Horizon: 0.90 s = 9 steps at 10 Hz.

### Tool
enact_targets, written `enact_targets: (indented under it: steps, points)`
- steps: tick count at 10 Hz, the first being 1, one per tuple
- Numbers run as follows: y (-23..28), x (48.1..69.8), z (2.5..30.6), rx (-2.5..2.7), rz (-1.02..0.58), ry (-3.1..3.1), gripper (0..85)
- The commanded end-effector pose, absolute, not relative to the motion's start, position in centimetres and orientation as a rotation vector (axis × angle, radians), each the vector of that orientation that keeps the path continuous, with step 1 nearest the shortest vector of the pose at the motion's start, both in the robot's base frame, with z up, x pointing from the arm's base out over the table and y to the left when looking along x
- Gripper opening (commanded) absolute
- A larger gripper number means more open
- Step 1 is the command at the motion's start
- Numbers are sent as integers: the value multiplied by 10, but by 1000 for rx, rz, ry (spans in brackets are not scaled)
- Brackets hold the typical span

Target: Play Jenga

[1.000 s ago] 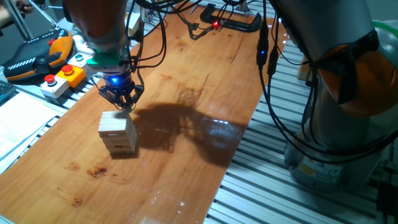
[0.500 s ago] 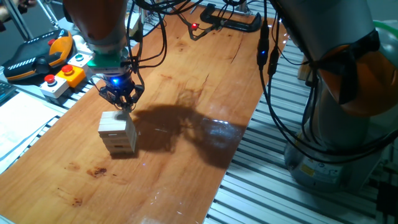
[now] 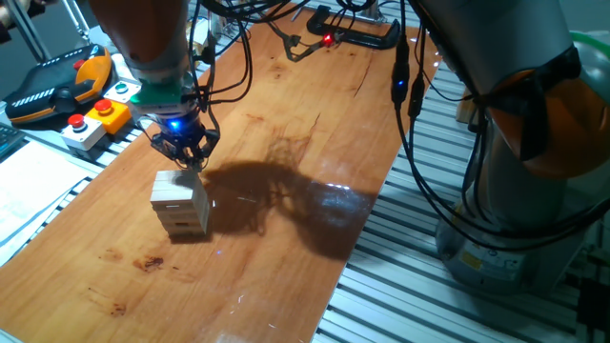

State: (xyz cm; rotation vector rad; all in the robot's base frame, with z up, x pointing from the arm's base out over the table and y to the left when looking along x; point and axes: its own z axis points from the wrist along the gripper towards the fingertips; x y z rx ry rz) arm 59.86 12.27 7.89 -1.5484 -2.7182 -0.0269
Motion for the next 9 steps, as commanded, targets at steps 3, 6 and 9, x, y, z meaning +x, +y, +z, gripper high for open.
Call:
enact_targets:
  steps: [3, 6, 9]
  points:
    - [124, 599, 78, -1525, -39, -2723, 207]
    - [125, 599, 76, -1562, -79, -2705, 500]
    - [130, 603, 71, -1610, -94, -2677, 533]
